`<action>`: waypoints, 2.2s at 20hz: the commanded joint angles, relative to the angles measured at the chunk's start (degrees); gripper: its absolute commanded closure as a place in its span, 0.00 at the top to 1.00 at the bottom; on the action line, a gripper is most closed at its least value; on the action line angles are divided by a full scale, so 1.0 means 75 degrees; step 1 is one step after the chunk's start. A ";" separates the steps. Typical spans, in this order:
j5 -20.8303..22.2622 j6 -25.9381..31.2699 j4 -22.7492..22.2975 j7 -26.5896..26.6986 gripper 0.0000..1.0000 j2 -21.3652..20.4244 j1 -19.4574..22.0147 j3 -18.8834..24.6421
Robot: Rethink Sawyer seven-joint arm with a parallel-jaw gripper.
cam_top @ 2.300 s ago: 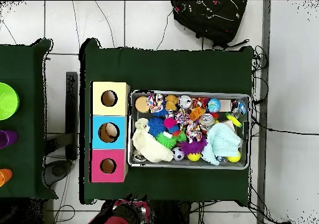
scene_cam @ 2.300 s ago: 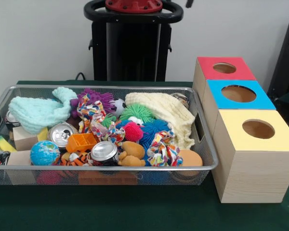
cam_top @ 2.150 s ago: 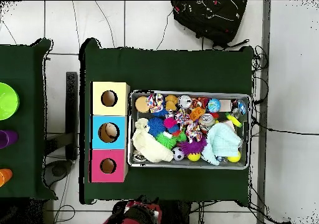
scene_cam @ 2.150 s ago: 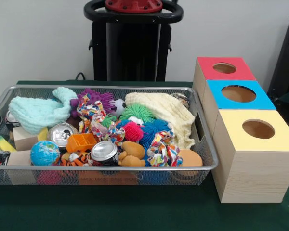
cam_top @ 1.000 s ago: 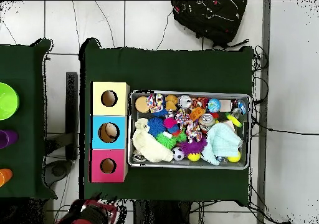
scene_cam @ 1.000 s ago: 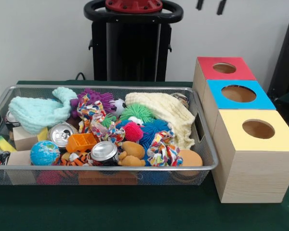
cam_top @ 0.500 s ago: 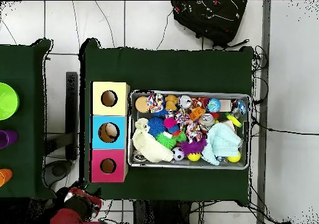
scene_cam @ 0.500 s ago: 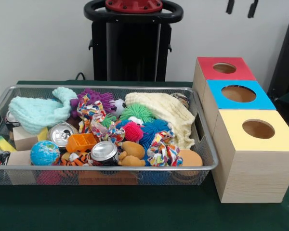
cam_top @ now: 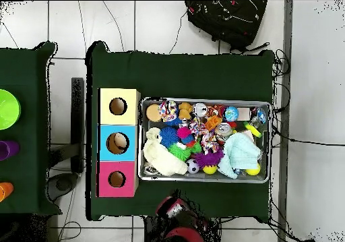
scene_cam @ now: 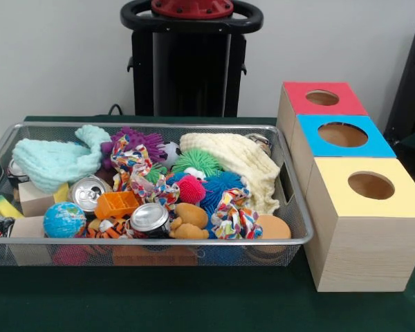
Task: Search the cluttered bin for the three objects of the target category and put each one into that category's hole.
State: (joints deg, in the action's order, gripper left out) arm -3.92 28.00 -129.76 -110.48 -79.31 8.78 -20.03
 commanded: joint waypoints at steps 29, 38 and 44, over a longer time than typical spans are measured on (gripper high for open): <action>0.0066 -0.0822 0.0641 -0.1003 1.00 0.2020 -0.4312 -0.1896; -0.1718 -0.5808 0.0123 -0.2966 1.00 0.6294 -0.7143 -0.5369; -0.1594 -0.6282 -0.0322 -0.2435 1.00 0.5308 -0.6214 -0.4586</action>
State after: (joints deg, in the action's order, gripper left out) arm -13.52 -16.14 -127.25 -115.61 -42.44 -42.30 -51.48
